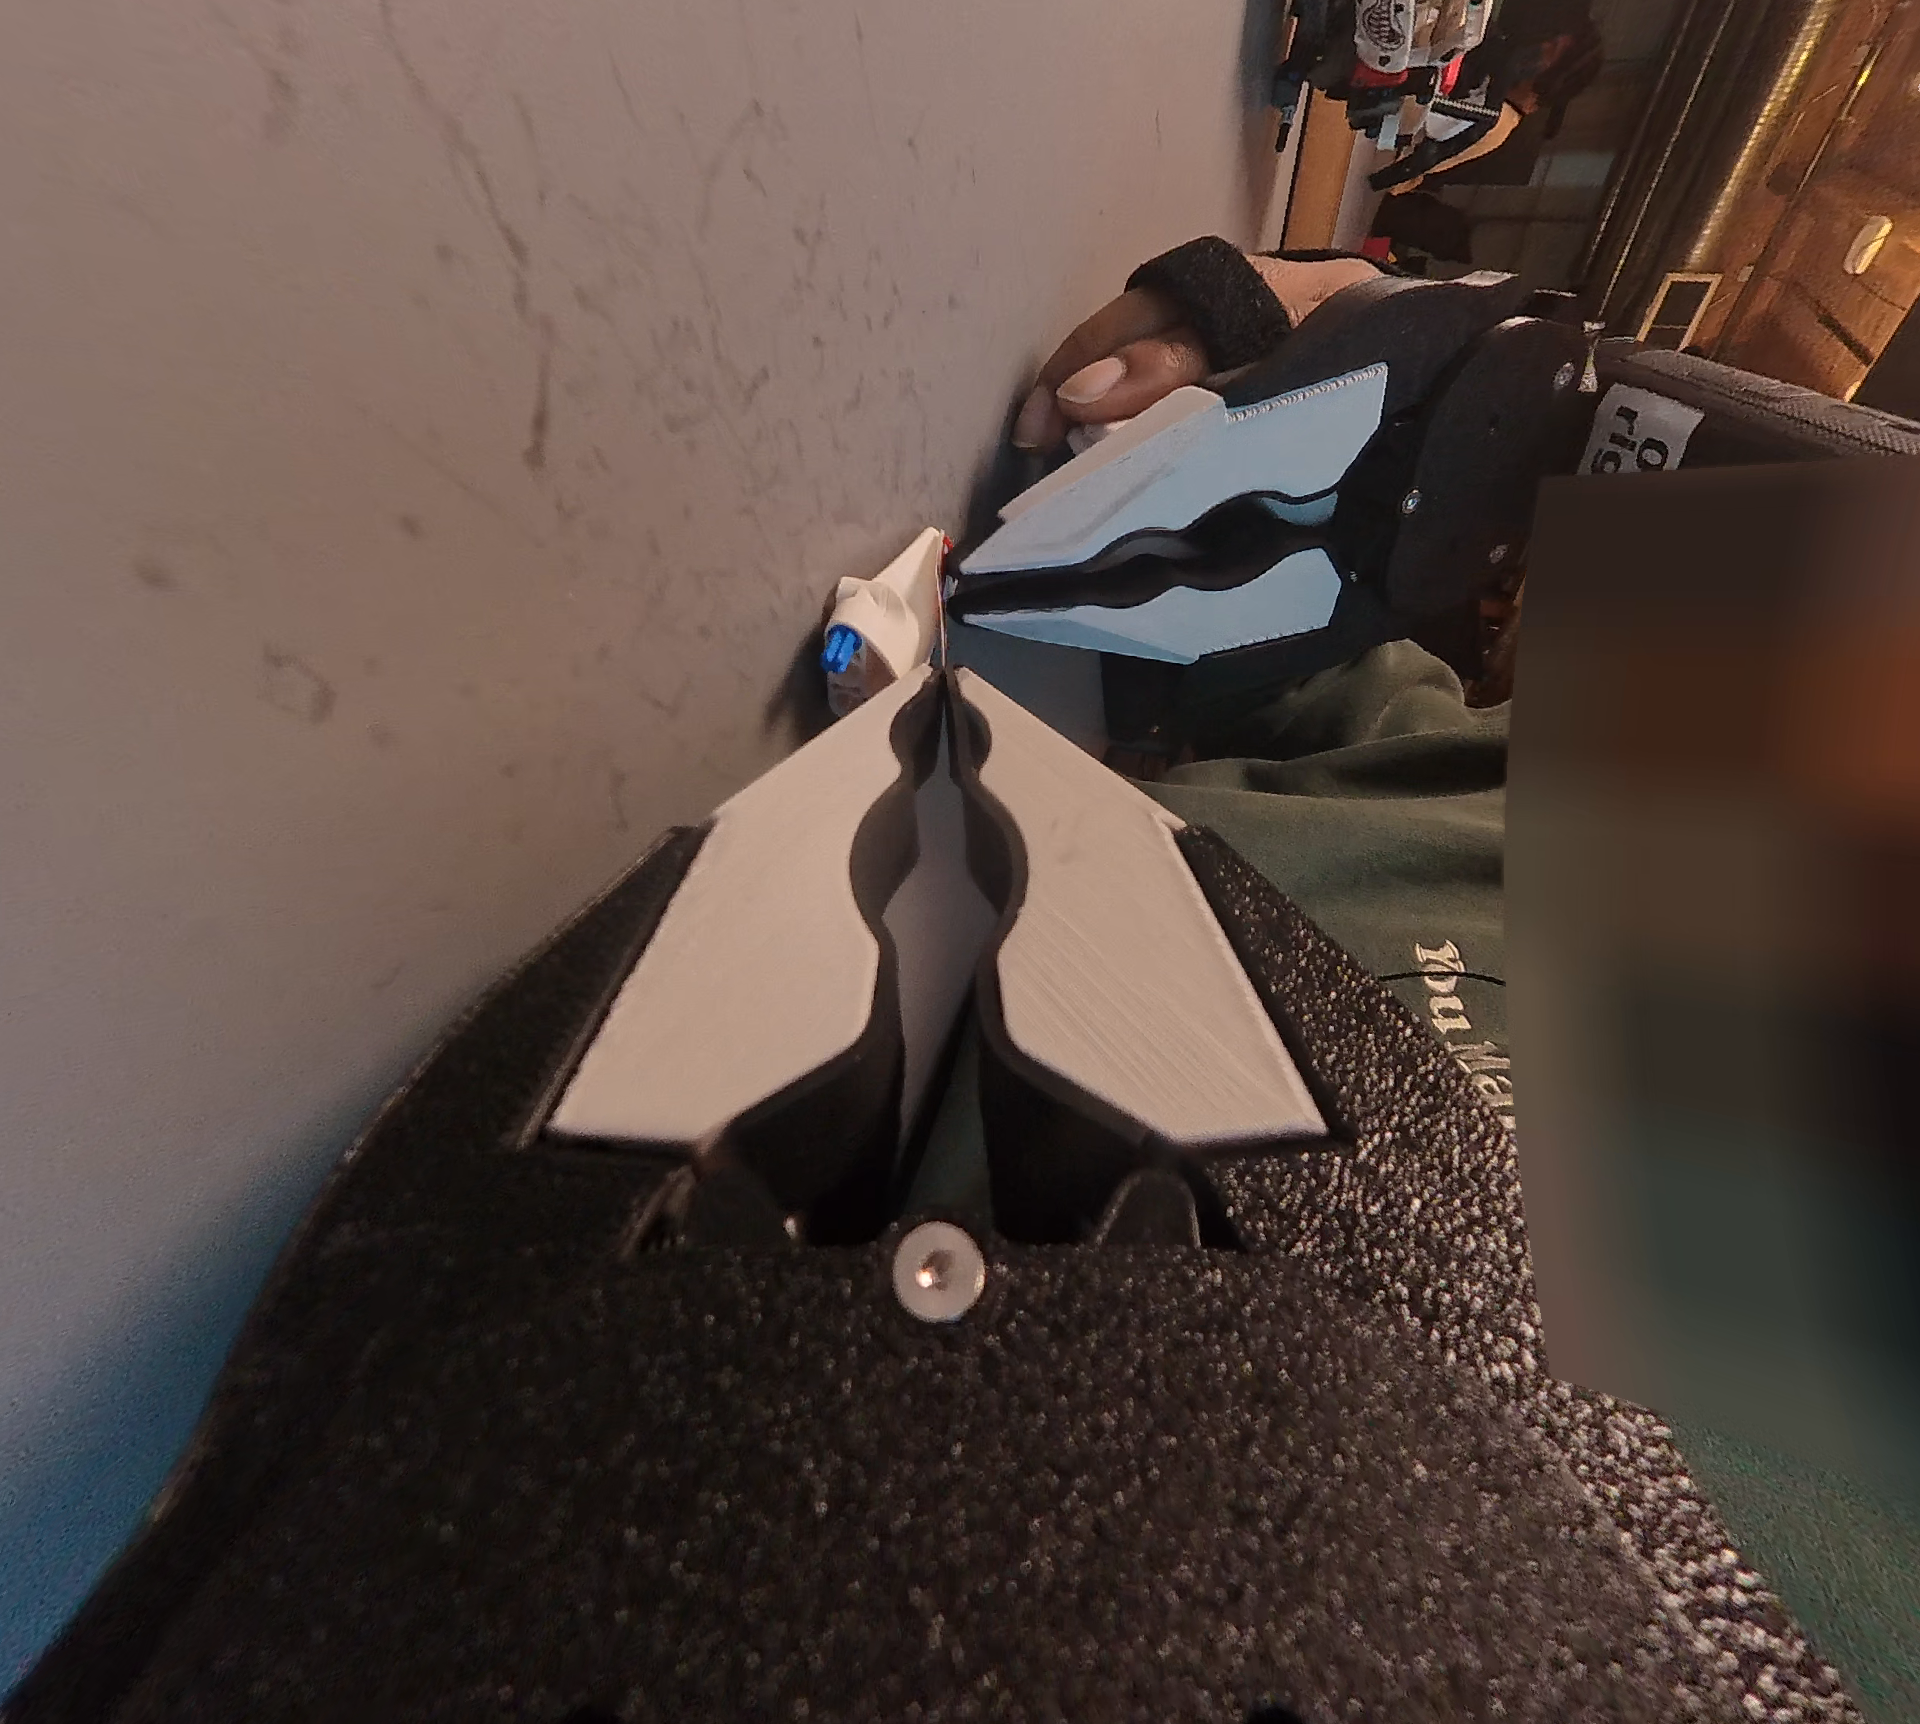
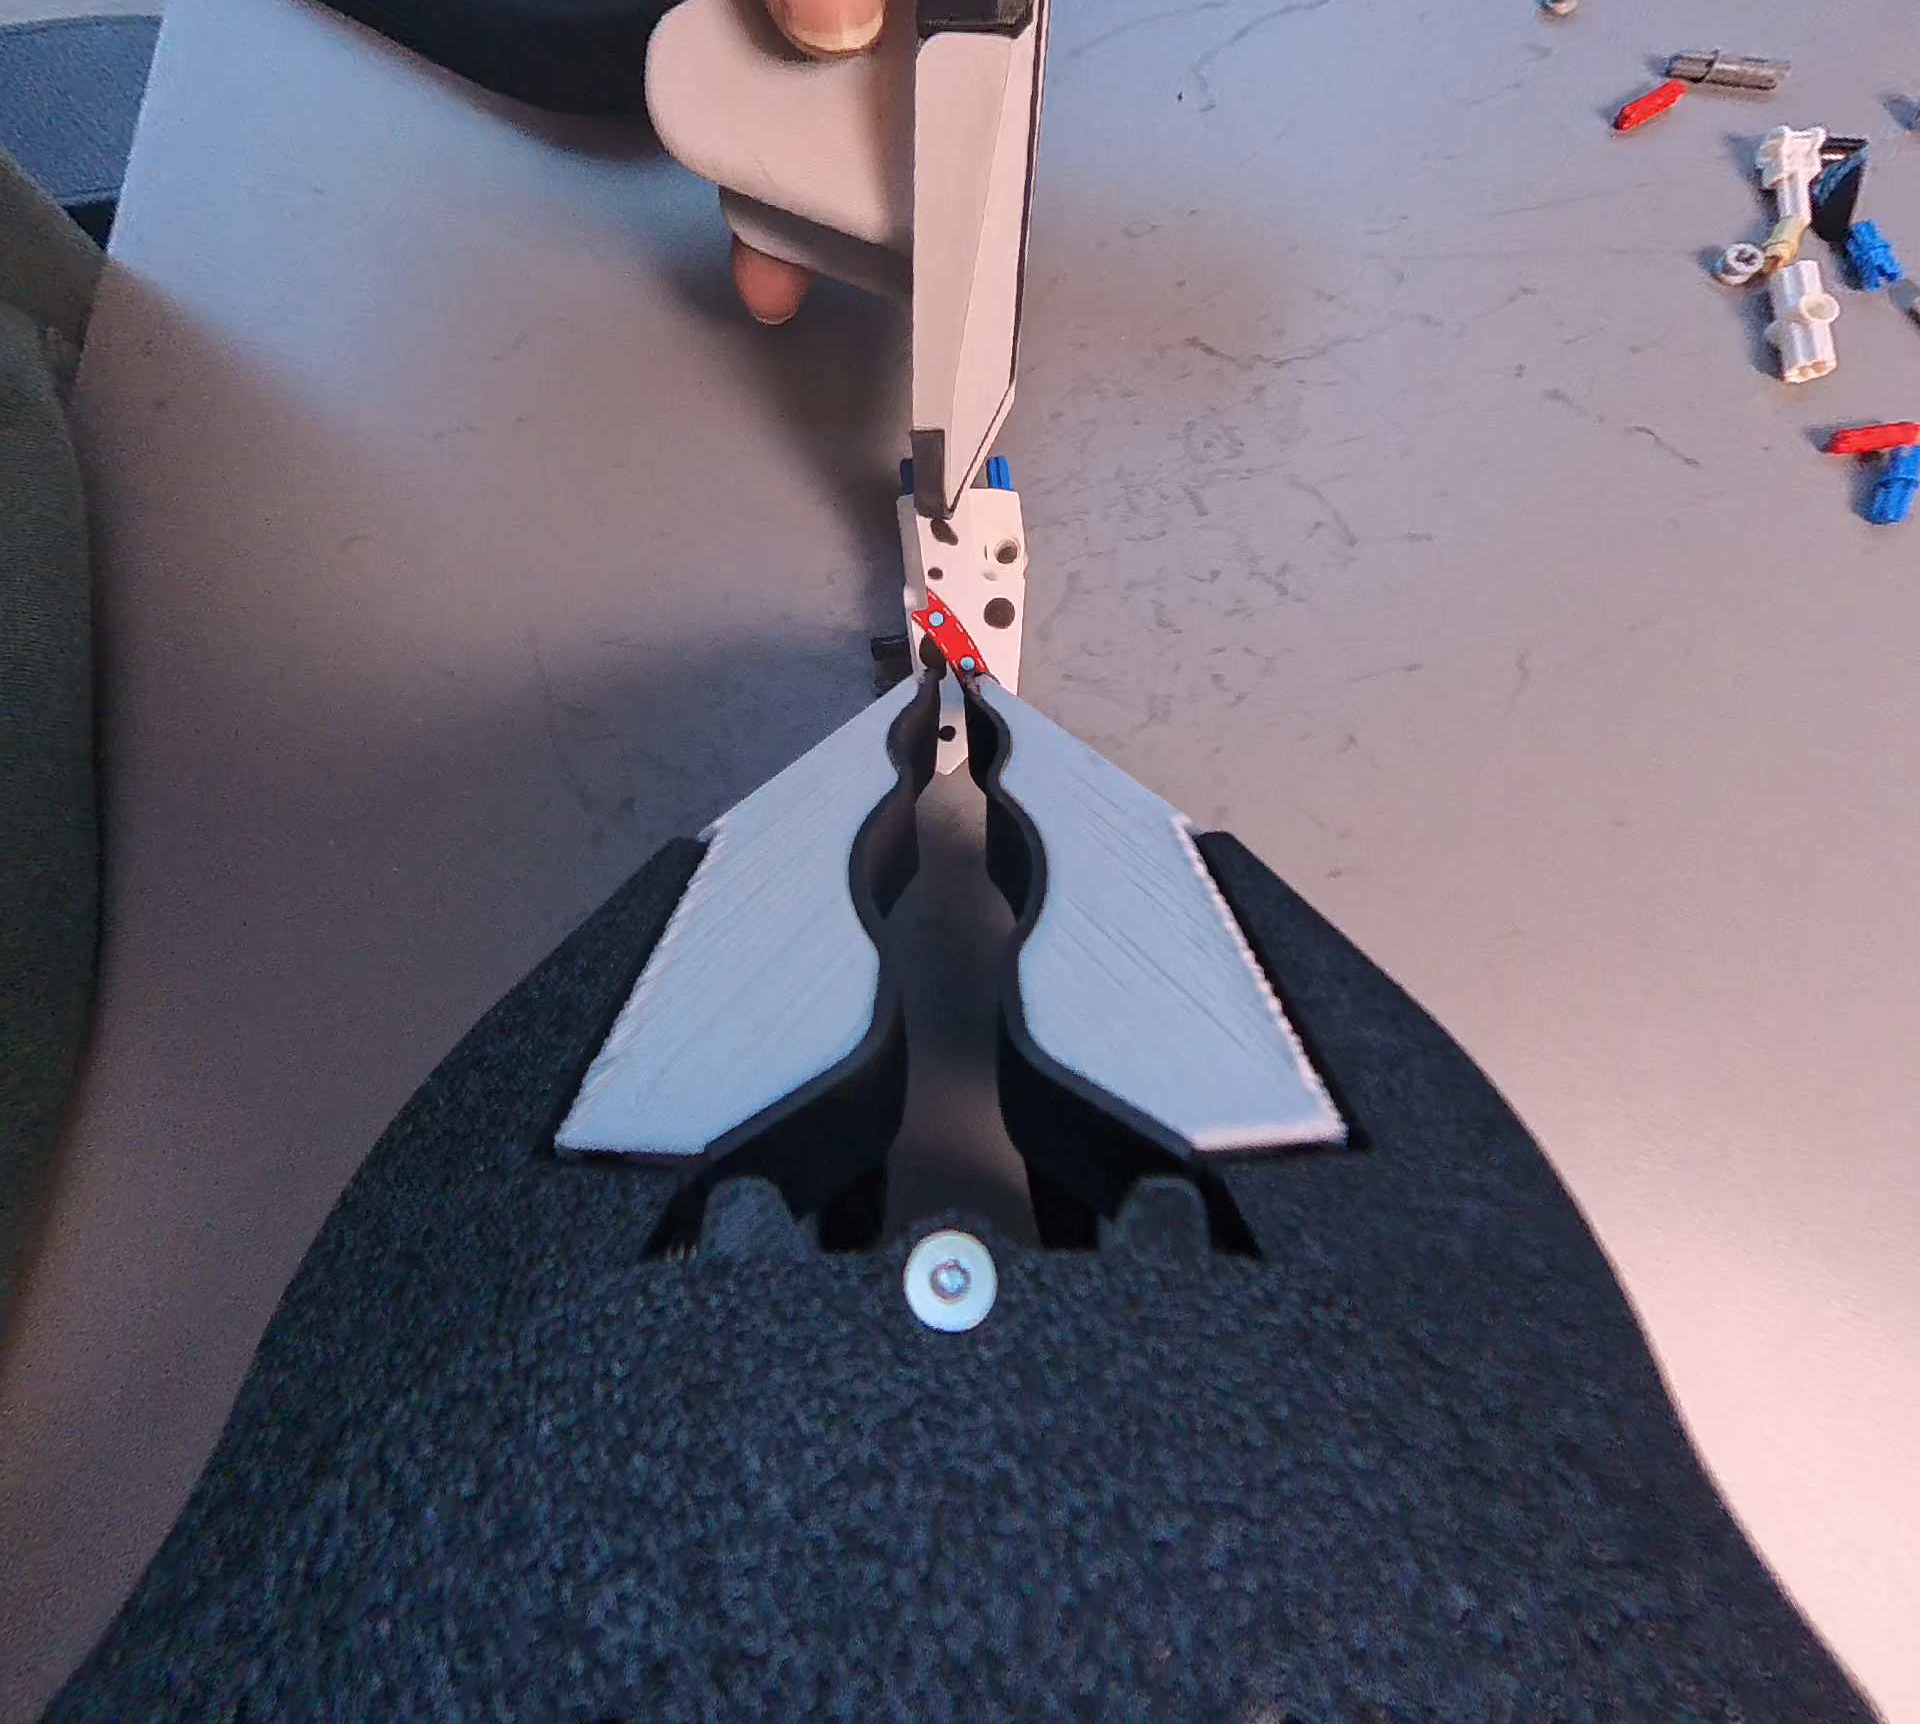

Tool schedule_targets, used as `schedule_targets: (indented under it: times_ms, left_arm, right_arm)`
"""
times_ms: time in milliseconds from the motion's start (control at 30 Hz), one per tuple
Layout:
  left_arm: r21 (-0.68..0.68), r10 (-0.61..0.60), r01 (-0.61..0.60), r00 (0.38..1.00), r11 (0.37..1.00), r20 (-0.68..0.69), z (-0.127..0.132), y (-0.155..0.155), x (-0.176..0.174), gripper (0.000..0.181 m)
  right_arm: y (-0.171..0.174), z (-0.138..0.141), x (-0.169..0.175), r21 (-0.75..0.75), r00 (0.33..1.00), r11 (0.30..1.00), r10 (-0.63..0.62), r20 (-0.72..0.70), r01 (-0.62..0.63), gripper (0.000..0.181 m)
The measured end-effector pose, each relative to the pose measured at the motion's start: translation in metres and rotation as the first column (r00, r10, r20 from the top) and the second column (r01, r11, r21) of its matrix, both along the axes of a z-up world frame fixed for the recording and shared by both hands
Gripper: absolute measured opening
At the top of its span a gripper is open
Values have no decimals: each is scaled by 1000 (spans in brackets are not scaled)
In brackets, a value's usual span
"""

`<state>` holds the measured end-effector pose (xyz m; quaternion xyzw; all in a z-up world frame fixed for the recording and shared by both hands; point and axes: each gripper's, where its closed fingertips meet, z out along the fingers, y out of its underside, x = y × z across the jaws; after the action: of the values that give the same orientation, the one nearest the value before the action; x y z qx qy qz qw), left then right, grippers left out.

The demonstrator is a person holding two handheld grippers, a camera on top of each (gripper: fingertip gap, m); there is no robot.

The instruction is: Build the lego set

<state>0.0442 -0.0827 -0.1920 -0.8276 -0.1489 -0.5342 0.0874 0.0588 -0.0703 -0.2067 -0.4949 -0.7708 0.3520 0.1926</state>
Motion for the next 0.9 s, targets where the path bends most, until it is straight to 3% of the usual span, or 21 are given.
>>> schedule_targets:
  times_ms: [533,900]
  left_arm:
    - [25,-22,23,999,999,-37,2,0,1,2]
    - [91,-42,55,989,994,-143,11,-1,4,23]
  right_arm:
    - [-1,-1,0,-31,998,999,-24,55,26,4]
    - [-4,-2,-1,-3,998,1000,-13,68,13,3]
